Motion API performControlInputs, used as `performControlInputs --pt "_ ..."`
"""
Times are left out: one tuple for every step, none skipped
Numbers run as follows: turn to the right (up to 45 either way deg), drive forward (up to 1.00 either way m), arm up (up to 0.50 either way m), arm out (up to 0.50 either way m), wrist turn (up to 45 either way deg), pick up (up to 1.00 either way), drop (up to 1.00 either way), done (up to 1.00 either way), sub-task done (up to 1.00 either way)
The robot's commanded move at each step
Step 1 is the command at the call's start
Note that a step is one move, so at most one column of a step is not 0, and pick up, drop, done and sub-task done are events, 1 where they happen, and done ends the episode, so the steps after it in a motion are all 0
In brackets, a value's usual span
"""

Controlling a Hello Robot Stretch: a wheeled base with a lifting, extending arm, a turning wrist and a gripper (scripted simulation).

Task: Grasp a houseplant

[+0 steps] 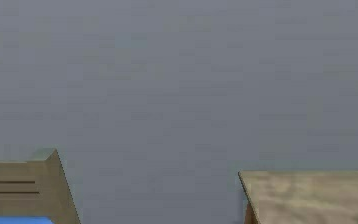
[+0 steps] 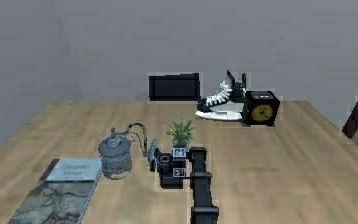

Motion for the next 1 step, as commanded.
performControlInputs --pt "0.0 0.00 0.00 0.00 0.0 0.00 0.00 1.00 0.00"
